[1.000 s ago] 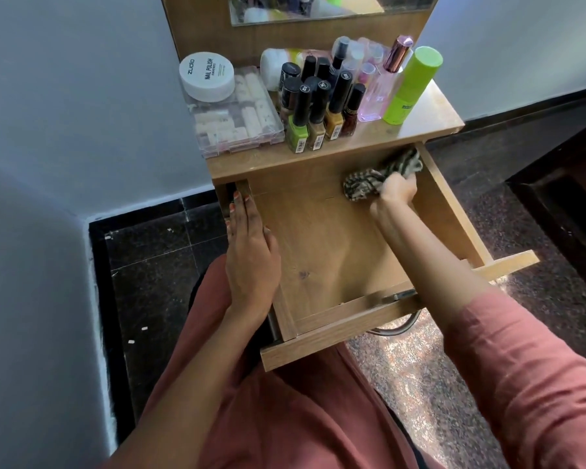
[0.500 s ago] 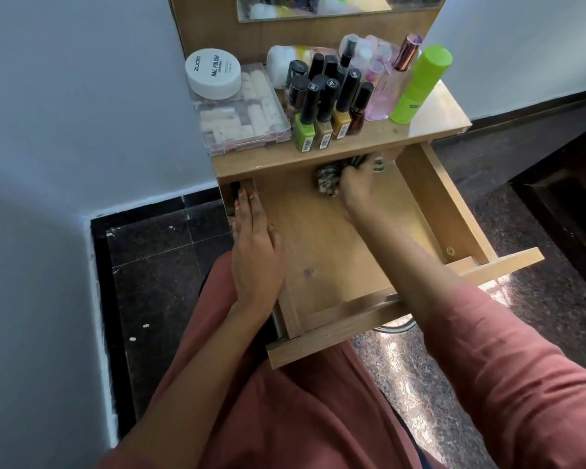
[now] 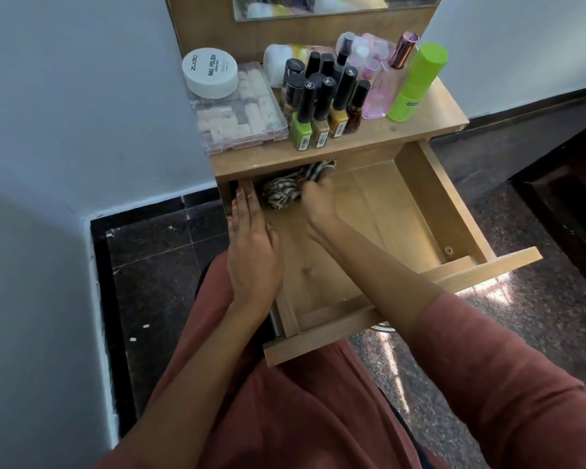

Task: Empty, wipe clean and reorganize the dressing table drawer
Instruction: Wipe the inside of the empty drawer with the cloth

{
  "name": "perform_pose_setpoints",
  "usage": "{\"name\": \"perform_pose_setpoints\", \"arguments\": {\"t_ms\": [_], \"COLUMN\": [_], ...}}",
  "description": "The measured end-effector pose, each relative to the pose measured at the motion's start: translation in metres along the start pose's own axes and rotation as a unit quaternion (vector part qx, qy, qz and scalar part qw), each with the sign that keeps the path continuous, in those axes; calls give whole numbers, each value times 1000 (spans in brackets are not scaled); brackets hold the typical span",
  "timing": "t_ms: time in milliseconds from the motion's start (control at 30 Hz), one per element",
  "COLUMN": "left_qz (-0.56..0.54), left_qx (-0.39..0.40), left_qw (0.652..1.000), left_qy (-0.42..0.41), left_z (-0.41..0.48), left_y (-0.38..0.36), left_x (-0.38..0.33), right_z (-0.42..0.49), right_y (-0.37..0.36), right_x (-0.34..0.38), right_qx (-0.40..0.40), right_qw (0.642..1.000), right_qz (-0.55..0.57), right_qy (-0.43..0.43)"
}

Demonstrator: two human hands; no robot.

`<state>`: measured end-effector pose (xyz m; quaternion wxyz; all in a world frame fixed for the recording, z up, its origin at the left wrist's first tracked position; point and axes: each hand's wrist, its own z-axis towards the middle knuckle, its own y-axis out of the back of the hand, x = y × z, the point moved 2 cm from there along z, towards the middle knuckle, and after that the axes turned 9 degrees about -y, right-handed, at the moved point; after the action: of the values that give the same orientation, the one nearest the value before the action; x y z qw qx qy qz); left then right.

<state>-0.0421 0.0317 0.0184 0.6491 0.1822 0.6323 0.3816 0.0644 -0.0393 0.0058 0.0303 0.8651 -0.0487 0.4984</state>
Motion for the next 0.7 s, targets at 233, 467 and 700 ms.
{"name": "perform_pose_setpoints", "arguments": {"t_ms": [233,467,700], "left_qz": [-1,-11,-31], "left_qx": [6,6,1], "left_qw": [1000,1000,999], "left_qy": [5,14,20], "left_z": [1,0,0], "left_y": [-1,-4,-4], "left_x": [1,1,1], "right_z": [23,52,18], "right_y": [54,99,46], "right_x": [26,44,34], "right_qx": [-53,-157,-90], "right_qw": [997,985,995], "right_qz": [56,71,39], "right_qy": [-15,4,27]}}
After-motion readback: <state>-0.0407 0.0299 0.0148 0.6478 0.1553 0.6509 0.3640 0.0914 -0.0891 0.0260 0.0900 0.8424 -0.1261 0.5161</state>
